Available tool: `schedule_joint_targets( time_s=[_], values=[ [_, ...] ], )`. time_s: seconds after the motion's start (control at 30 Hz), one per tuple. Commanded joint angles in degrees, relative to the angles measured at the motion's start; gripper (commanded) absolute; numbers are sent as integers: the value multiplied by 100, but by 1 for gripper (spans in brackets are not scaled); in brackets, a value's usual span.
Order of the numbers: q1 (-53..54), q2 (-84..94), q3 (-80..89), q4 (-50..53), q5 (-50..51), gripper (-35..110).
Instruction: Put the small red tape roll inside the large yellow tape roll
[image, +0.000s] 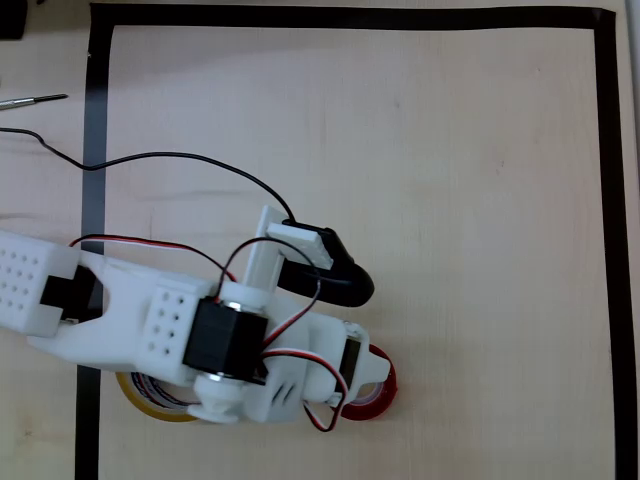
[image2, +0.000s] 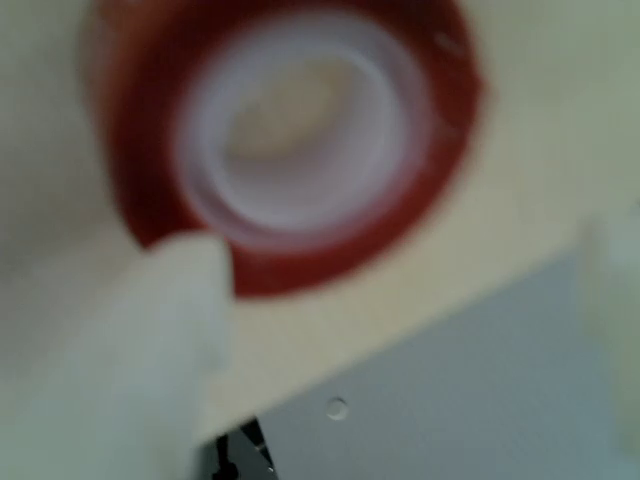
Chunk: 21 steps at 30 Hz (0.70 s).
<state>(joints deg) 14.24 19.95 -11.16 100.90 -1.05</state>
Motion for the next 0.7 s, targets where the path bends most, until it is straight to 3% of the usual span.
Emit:
schedule_joint_targets(
  time_s=[0.0, 0.67],
  values=[
    [62, 220, -264, 53, -35, 21],
    [369, -413, -264, 264, -9, 25]
  ],
)
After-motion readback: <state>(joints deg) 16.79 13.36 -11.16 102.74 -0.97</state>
